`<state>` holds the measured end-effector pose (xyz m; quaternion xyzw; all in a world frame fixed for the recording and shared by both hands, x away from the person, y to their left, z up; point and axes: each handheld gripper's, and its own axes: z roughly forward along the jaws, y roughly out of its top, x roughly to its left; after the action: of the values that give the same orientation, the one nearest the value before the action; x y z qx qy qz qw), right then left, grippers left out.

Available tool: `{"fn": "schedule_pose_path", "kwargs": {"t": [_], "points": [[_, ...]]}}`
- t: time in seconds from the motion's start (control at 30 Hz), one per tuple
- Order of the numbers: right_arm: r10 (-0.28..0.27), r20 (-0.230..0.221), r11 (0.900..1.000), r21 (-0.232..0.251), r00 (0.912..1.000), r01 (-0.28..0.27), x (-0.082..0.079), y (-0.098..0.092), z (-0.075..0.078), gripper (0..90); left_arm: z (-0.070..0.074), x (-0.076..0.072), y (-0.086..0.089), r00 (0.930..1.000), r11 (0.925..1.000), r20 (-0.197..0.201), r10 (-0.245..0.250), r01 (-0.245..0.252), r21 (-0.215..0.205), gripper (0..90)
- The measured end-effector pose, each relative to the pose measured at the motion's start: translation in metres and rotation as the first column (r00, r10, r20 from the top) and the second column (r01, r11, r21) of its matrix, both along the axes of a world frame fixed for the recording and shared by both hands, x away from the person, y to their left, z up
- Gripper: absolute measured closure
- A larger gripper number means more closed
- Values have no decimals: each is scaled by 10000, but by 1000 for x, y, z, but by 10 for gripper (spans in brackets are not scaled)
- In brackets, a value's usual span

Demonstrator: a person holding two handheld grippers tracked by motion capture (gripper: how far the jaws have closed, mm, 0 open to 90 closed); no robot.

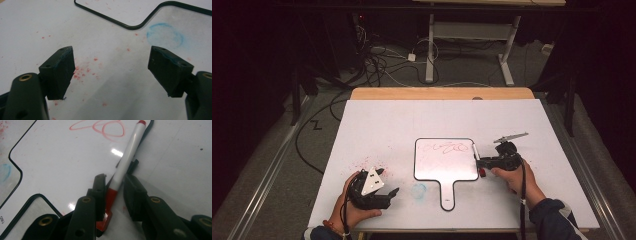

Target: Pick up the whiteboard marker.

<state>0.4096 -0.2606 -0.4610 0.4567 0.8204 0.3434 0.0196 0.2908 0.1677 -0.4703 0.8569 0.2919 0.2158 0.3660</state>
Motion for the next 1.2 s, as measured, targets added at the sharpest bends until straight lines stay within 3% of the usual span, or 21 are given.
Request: {"fn": "schedule_pose_path", "kwargs": {"t": [0.07, 0.33, 0.43, 0.53, 0.63, 0.67, 0.7, 0.77, 0.8, 0.83, 0.9, 0.93, 1.0, 1.03, 1.07, 1.1, 1.13, 1.17, 1.2], "points": [[131, -50, 9998, 144, 9999, -130, 0, 0, 0, 806, 0, 0, -1, 10000, 10000, -48, -33, 33, -19, 207], [278, 374, 9994, -196, 9989, -270, -4, 4, 2, 815, 1, 4, -4, 9993, 9992, -375, -51, 35, -409, 214], [491, 931, 9987, -174, 9945, -476, -11, 7, 11, 815, 4, 7, -7, 9981, 9936, -600, -136, 68, -1124, 223], [688, 1437, 9976, -35, 9872, -690, -17, 12, 18, 815, 8, 10, -10, 9976, 9886, -678, -110, 7, -1506, 234], [1045, 1950, 9941, 84, 9752, -1082, -26, 21, 24, 815, 16, 19, -20, 9953, 9689, -937, -259, 19, -2476, 240], [1045, 1950, 9941, 84, 9752, -1082, -26, 21, 24, 815, 16, 19, -20, 9953, 9689, -937, -259, 19, -2476, 241], [1325, 2270, 9891, 329, 9648, -1436, -32, 28, 28, 816, 18, 21, -23, 9945, 9621, -968, -411, 132, -2725, 241], [1542, 2594, 9854, 296, 9534, -1675, -38, 36, 32, 815, 22, 25, -32, 9940, 9534, -981, -475, 158, -3014, 243], [1694, 2701, 9812, 444, 9478, -1880, -42, 39, 34, 815, 24, 28, -35, 9932, 9461, -1004, -582, 228, -3230, 244], [1694, 2701, 9812, 444, 9478, -1880, -42, 39, 34, 815, 25, 30, -40, 9920, 9375, -1074, -668, 256, -3470, 244], [2046, 3069, 9717, 507, 9295, -2306, -51, 51, 38, 815, 29, 34, -49, 9912, 9302, -1116, -713, 257, -3661, 258], [2176, 3141, 9685, 483, 9241, -2445, -53, 55, 38, 816, 31, 36, -53, 9904, 9227, -1112, -817, 330, -3842, 261], [2394, 3325, 9606, 553, 9122, -2723, -59, 62, 39, 816, 35, 40, -62, 9909, 9165, -1082, -797, 301, -3990, 288], [2465, 3387, 9579, 574, 9081, -2814, -61, 65, 39, 816, 36, 42, -65, 9896, 9078, -1086, -939, 403, -4176, 292], [2545, 3464, 9555, 536, 9029, -2899, -63, 68, 39, 815, 38, 44, -69, 9889, 9032, -1065, -1035, 486, -4266, 300], [2623, 3524, 9516, 603, 8983, -3014, -65, 70, 39, 816, 39, 45, -73, 9896, 9039, -1035, -1001, 470, -4251, 307], [2699, 3582, 9484, 617, 8938, -3111, -67, 72, 39, 816, 41, 46, -76, 9890, 8988, -1055, -1041, 481, -4358, 312], [2750, 3670, 9465, 593, 8886, -3173, -68, 74, 38, 816, 41, 47, -79, 9869, 8890, -1098, -1182, 559, -4545, 318], [2750, 3670, 9465, 593, 8886, -3173, -68, 74, 38, 816, 42, 49, -81, 9861, 8854, -1100, -1248, 606, -4608, 318]]}}
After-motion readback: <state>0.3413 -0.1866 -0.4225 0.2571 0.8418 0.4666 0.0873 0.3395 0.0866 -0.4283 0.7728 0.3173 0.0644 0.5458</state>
